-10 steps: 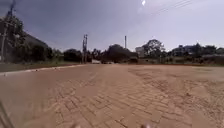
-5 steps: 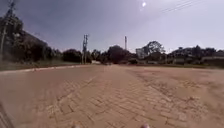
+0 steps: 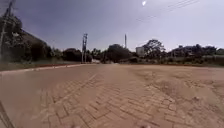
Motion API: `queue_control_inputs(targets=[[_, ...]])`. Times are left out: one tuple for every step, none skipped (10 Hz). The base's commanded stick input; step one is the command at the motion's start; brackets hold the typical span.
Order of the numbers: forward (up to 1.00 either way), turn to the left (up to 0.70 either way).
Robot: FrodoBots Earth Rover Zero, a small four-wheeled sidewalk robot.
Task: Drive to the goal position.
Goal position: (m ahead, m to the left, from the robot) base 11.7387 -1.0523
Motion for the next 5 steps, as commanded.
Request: queue_control_inputs(targets=[[0.30, 0.00], [0.30, 0.00], [0.30, 0.00], [0.30, 0.00], [0.30, 0.00]])
